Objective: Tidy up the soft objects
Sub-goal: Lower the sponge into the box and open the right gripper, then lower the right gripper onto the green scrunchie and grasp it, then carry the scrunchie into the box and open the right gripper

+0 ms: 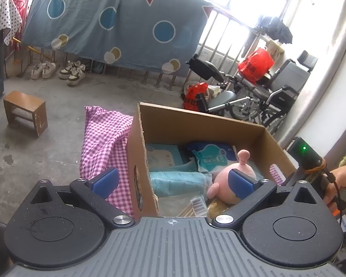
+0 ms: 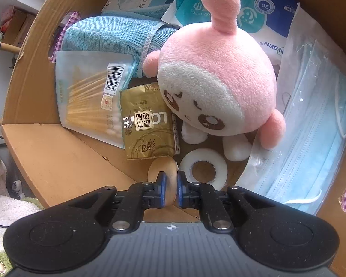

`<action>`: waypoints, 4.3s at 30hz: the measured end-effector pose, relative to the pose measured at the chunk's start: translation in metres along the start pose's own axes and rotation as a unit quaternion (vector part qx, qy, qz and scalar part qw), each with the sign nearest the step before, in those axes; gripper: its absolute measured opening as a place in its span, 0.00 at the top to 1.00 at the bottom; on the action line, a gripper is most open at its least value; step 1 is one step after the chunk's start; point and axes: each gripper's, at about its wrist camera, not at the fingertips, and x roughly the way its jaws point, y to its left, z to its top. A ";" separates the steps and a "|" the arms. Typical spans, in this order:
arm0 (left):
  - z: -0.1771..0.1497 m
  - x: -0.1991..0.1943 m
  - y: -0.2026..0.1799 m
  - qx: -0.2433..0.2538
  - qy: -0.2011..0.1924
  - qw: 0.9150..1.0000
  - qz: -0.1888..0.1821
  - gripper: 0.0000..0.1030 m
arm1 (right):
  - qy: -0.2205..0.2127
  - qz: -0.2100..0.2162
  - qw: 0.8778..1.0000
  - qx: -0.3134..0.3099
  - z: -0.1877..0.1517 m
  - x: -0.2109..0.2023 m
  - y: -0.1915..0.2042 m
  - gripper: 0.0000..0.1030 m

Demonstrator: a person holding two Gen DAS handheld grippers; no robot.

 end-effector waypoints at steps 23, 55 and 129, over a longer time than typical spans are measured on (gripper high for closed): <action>-0.002 -0.023 -0.012 0.007 -0.015 1.000 0.007 0.01 | -0.171 0.093 0.976 0.102 -0.054 -0.084 -0.020 0.37; -0.157 0.023 -0.076 0.134 0.227 0.963 -0.051 0.46 | -0.273 0.032 0.958 0.084 -0.183 0.023 0.098 0.65; -0.015 0.064 -0.118 0.049 0.102 0.991 -0.064 0.12 | -0.082 -0.053 0.995 0.032 -0.044 -0.044 -0.056 0.80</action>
